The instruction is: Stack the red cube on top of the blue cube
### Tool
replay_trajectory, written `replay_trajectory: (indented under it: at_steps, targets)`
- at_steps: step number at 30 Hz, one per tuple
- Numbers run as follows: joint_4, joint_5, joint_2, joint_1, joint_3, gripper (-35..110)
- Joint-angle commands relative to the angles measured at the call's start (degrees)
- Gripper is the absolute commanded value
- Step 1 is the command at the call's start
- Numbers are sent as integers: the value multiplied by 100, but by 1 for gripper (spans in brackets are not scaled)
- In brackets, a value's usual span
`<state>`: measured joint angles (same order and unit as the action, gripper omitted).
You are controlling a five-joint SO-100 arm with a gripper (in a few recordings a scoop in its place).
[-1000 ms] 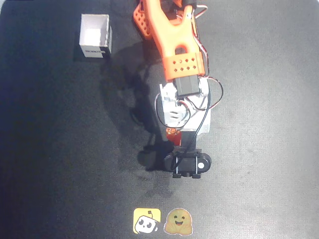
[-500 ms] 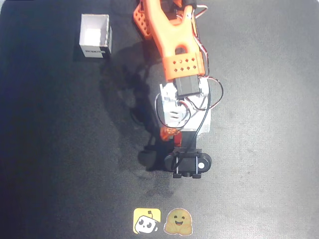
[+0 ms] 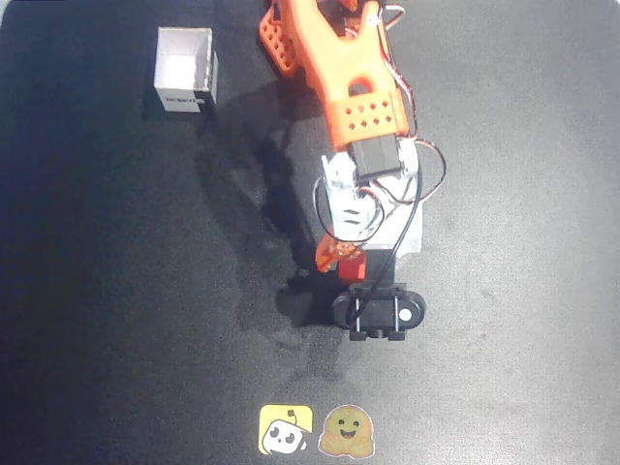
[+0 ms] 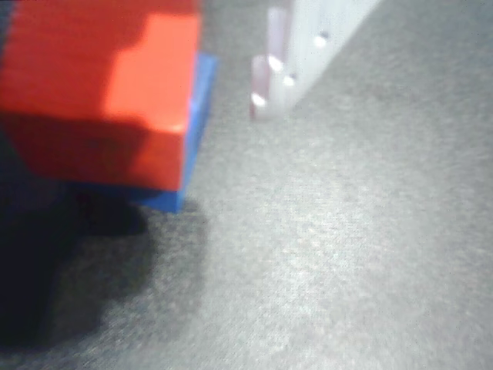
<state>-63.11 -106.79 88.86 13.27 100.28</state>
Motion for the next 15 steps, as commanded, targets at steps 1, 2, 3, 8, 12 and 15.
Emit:
replay_trajectory:
  at_steps: [1,2,3,8,12,15]
  targets:
    - [44,70,422,35,-439,30]
    - [35,141,519,35,-466,30]
    - [35,202,642,26,-448,30]
    - [149,949,1731,-123,132,20]
    - [325,1090,2927,-246,1160,0]
    - [606,1222,3973,-352,2153,0]
